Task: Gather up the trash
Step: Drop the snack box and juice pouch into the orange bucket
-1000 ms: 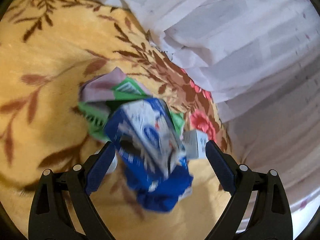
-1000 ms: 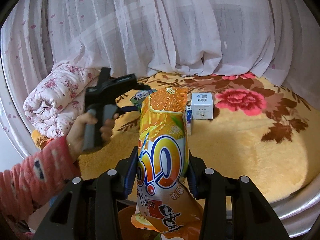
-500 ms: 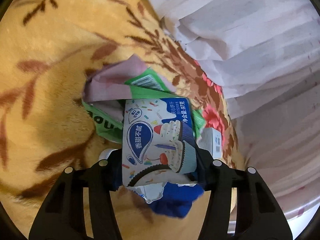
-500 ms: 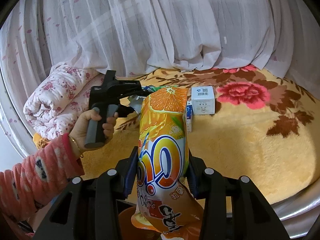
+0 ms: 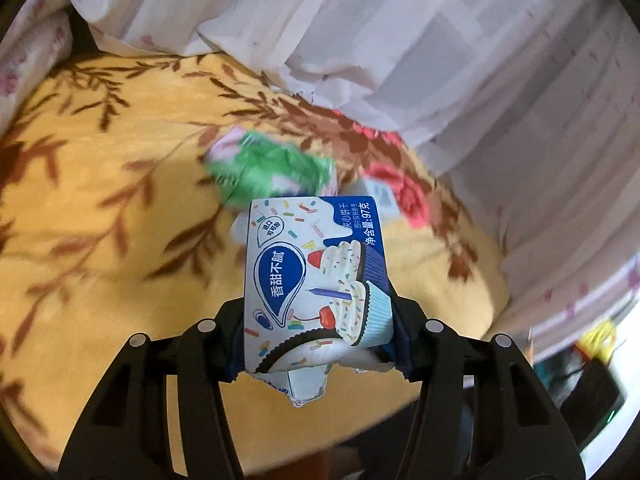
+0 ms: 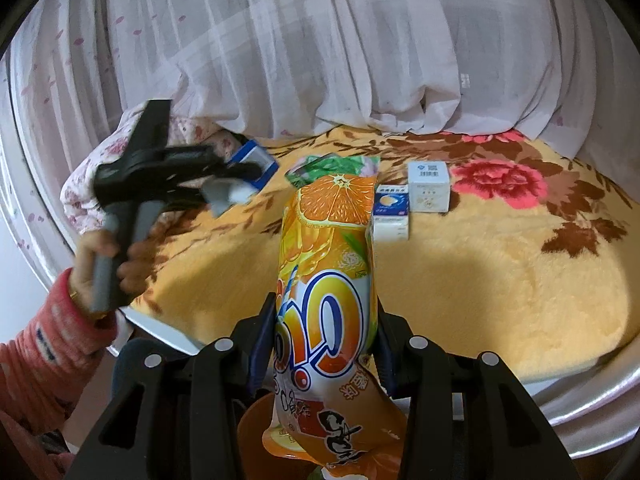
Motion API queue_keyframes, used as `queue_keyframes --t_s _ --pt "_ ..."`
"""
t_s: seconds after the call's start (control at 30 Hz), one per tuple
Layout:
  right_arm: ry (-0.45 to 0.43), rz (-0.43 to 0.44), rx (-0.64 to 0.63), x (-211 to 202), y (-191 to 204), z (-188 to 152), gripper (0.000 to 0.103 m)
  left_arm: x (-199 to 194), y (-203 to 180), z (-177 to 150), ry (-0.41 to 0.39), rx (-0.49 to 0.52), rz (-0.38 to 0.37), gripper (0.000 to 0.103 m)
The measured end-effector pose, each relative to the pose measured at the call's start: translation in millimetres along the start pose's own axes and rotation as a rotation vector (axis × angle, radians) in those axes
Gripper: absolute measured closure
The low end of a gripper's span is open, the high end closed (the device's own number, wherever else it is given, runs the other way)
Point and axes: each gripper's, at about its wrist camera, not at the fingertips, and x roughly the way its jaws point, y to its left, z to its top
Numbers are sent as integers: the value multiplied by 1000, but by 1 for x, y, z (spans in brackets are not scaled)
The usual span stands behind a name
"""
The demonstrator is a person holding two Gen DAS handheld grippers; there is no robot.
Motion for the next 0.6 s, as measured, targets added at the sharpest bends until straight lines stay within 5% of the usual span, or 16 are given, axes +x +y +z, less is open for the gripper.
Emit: queue_keyframes --t_s 0.3,0.6 --pt "93 22 -53 5 28 -33 60 -38 15 -112 105 66 76 50" --pt "256 44 -74 30 45 -79 60 -22 22 -194 302 135 98 50"
